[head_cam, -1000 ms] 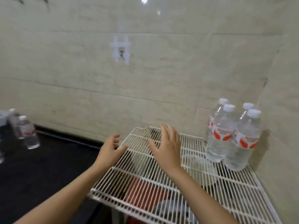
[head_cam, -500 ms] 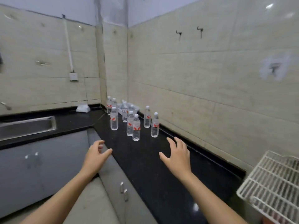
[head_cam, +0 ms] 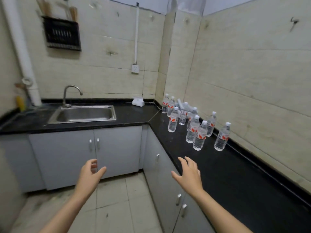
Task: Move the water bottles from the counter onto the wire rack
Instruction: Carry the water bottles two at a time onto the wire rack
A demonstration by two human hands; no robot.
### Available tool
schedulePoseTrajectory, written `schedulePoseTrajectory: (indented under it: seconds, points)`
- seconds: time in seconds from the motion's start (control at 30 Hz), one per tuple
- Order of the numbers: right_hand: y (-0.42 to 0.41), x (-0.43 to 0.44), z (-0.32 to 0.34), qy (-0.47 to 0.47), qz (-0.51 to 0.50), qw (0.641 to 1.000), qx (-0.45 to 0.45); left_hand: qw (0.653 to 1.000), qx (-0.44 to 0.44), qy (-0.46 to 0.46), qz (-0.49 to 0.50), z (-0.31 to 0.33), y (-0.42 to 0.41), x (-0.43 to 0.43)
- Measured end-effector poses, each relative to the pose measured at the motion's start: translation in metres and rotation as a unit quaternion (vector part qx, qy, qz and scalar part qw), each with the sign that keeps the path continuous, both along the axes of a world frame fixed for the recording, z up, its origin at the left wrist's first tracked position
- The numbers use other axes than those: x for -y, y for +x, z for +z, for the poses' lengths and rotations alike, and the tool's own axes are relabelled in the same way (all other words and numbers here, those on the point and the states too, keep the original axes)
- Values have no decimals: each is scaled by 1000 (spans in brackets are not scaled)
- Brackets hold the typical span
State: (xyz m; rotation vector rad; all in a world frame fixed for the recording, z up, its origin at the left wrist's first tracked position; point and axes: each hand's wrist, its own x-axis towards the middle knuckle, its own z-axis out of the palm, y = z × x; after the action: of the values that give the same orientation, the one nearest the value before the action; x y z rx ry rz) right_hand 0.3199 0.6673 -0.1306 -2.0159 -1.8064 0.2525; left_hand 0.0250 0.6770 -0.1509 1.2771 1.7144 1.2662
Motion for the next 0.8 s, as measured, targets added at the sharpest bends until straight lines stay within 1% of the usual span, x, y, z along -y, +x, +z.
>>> schedulePoseTrajectory:
  seconds: [0.17,0.33,0.5,0.7,0.8]
  points:
    - [-16,-75,-17,-6,20,1000,-16,1000,-10,-16,22,-12,-26,-51]
    - [-19,-176,-26,7,32,998,-54,999,-26,2,29,-3,-35,-145]
    - [-18,-275,-31,-9,48,996,-80,998,-36,8,48,3,-36,-240]
    - [-30,-361,-48,-46,65,994,-81,997,-41,-40,55,-28,-39,-318]
    - [-35,-408,-55,-48,60,994,-80,996,-40,-49,59,-41,-48,-367]
